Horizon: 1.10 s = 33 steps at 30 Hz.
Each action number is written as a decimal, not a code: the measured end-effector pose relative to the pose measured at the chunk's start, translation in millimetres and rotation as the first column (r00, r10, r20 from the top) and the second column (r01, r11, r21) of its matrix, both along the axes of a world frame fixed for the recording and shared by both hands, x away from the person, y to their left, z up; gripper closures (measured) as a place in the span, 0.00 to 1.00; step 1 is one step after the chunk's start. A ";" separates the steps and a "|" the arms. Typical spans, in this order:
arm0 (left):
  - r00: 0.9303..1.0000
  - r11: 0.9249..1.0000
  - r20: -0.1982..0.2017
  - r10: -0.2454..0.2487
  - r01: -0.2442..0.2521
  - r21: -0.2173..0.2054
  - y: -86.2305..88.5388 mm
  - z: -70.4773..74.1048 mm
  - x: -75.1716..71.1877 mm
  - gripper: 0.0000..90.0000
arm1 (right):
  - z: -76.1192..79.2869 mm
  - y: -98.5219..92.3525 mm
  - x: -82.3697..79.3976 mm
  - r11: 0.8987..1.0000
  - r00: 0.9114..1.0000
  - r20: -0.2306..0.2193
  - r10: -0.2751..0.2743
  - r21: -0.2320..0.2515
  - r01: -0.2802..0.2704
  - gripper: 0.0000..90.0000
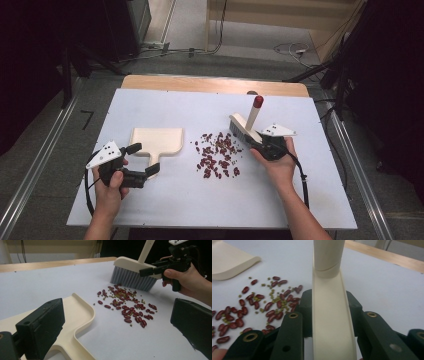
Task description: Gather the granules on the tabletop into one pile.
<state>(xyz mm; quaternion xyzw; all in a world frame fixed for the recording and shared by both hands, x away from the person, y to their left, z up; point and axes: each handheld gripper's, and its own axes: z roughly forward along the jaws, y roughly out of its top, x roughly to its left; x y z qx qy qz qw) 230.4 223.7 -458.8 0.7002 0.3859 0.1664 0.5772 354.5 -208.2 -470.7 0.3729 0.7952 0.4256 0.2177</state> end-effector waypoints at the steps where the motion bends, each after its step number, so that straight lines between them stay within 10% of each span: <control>1: 1.000 1.000 -0.001 0.001 -0.001 0.000 -0.2 0.1 -0.1 0.00 | 0.0 2.6 -0.8 1.000 1.000 -0.004 0.014 -0.003 -0.014 0.73; 14: 1.000 1.000 -0.001 0.004 -0.004 -0.010 1.6 1.4 -0.2 0.00 | 0.9 17.5 -19.3 0.996 0.997 0.003 0.077 -0.041 -0.077 0.73; 21: 1.000 1.000 0.003 0.013 -0.013 -0.027 3.2 2.5 -0.7 0.00 | 8.6 22.6 -28.1 0.993 0.993 0.080 0.087 -0.082 -0.080 0.73; 27: 1.000 0.999 0.005 0.030 -0.030 -0.024 6.2 3.4 -2.2 0.00 | 29.2 22.0 -40.9 0.995 0.993 0.074 0.094 0.033 -0.097 0.73; 33: 0.998 0.998 0.005 0.065 -0.065 0.000 11.8 3.4 -4.3 0.00 | 38.4 49.3 -79.3 0.968 0.971 0.034 0.236 0.074 -0.238 0.73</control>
